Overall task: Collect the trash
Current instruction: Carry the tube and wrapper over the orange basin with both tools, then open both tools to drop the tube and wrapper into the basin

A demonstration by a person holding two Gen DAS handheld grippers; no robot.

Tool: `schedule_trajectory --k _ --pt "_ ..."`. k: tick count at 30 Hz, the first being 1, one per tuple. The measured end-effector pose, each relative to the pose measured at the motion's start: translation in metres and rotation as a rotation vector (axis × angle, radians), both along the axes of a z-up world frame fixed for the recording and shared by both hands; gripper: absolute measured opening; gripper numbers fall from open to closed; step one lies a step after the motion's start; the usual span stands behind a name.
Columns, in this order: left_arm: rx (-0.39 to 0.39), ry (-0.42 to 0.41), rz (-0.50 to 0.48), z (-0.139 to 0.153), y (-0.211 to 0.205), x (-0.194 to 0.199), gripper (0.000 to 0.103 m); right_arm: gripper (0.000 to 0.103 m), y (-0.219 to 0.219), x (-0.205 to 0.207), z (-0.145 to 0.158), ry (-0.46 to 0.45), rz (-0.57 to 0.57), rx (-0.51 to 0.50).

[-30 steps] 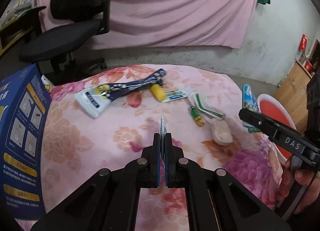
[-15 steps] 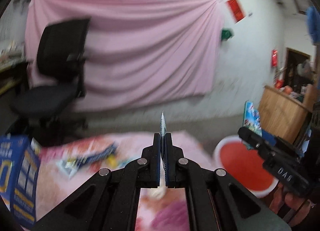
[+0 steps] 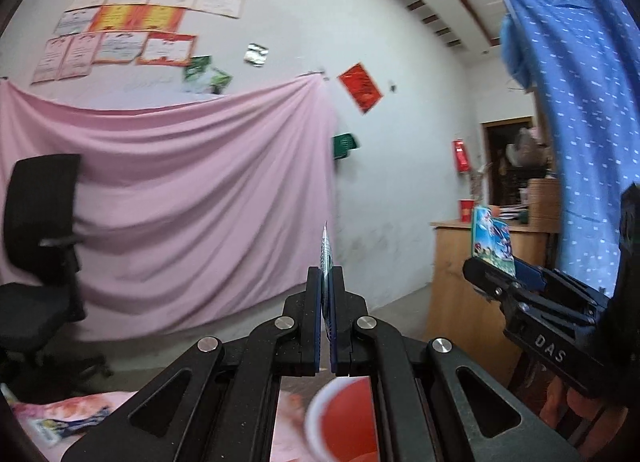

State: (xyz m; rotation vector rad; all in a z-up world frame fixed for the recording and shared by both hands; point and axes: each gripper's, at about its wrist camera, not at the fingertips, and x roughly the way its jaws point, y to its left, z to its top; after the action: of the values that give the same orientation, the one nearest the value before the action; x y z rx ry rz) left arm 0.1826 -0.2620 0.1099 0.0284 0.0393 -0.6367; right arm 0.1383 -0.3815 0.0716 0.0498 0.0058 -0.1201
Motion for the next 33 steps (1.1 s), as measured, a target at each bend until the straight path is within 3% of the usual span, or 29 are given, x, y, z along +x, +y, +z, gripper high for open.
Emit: schedule_trajectory --k 3,6,12,16,20,26,33 --pt "0.016 0.001 -0.043 -0.005 -0.03 -0.001 0.001 0.063 -0.018 -0.005 -0.001 0.002 -0.04 -0.011" --pt "0.035 0.053 -0.083 -0.014 -0.05 0.005 0.001 0.063 -0.036 -0.002 -0.009 0.048 -0.058 -0.002" --pt "0.14 0.23 -0.096 -0.044 -0.073 0.039 0.001 0.063 -0.065 0.015 -0.04 0.225 -0.065 0.07" --pt "0.22 0.431 -0.12 -0.071 -0.091 0.07 0.001 0.063 -0.083 0.029 -0.067 0.353 -0.061 0.137" --pt "0.254 0.552 -0.126 -0.086 -0.098 0.087 0.001 0.063 -0.09 0.037 -0.093 0.487 -0.063 0.186" --pt "0.297 0.634 -0.139 -0.094 -0.103 0.092 0.002 0.064 -0.094 0.04 -0.115 0.606 -0.056 0.212" --pt "0.32 0.664 -0.123 -0.095 -0.099 0.092 0.002 0.067 -0.096 0.045 -0.116 0.645 -0.028 0.21"
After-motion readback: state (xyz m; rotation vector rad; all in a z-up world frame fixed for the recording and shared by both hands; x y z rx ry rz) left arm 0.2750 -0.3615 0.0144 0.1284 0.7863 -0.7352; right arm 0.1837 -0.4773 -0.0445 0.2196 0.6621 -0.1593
